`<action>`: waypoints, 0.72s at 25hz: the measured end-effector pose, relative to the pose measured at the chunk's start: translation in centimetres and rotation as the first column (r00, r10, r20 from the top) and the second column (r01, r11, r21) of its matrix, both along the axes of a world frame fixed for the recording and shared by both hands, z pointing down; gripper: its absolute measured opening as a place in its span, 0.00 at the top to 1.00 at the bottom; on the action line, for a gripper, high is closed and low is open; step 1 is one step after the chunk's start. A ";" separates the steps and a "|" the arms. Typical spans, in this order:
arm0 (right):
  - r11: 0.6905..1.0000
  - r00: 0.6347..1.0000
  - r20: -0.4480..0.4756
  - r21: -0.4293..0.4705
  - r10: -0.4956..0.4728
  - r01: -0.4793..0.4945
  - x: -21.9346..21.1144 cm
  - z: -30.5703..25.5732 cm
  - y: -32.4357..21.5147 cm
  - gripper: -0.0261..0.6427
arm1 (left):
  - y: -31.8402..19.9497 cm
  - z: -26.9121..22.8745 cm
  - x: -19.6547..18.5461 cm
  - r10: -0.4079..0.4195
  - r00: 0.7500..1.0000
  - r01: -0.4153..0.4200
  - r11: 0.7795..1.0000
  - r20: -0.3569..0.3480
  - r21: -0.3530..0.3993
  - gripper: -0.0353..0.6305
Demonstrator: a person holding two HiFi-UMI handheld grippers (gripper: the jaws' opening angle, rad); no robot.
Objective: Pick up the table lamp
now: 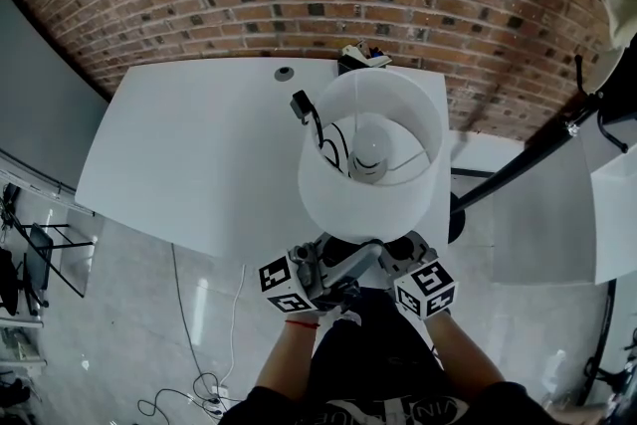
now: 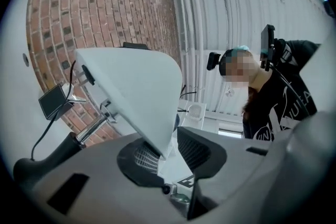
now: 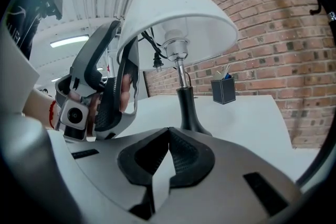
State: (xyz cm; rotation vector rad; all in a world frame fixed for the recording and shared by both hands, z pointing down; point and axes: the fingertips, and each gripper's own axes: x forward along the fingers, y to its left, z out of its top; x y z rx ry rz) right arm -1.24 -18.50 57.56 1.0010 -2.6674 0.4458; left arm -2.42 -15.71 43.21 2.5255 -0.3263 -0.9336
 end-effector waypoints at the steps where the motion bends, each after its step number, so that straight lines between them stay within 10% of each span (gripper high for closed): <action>1: 1.000 1.000 0.000 -0.001 0.003 -0.003 0.1 0.1 -0.1 0.96 | 0.0 -0.1 0.0 0.010 1.000 -0.010 1.000 -0.009 0.004 0.82; 18: 0.999 1.000 0.009 -0.023 0.026 -0.026 0.1 0.1 -1.7 0.96 | -1.6 -0.8 0.0 0.025 1.000 -0.025 1.000 0.014 0.019 0.93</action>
